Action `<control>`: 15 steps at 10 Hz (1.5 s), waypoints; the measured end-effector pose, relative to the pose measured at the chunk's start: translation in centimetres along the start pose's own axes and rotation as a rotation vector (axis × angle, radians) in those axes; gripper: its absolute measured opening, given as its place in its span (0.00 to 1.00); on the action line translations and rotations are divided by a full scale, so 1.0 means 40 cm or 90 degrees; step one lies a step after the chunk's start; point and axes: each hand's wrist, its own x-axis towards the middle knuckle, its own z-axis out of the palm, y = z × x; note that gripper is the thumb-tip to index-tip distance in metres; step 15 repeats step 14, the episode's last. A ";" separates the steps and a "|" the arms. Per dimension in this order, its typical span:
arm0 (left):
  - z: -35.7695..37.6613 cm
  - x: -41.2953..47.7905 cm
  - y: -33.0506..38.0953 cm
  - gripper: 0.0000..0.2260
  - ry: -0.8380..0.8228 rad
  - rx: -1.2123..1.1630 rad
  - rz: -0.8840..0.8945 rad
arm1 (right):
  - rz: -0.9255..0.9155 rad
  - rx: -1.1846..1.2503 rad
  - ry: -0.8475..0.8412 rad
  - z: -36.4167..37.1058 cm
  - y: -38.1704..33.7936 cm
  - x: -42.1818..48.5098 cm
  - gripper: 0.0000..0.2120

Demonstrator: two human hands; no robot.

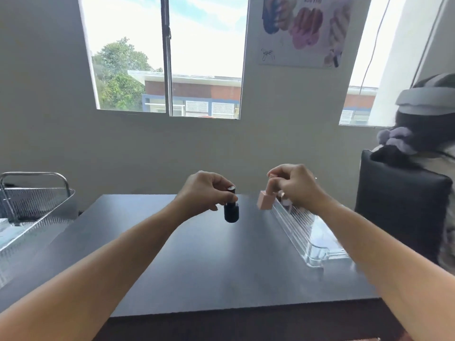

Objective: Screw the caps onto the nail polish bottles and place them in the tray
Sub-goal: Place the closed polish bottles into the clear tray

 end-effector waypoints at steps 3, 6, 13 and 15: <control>0.261 0.217 0.136 0.08 -0.054 -0.044 0.024 | 0.072 -0.138 0.078 -0.218 0.193 0.092 0.08; 0.483 0.385 0.138 0.06 -0.075 0.069 0.009 | 0.126 -0.212 0.042 -0.236 0.359 0.186 0.04; 0.601 0.456 0.063 0.07 -0.051 0.228 0.034 | 0.144 -0.211 0.033 -0.183 0.480 0.242 0.11; 0.590 0.451 0.071 0.12 -0.042 0.231 0.036 | 0.151 -0.214 0.036 -0.188 0.470 0.238 0.16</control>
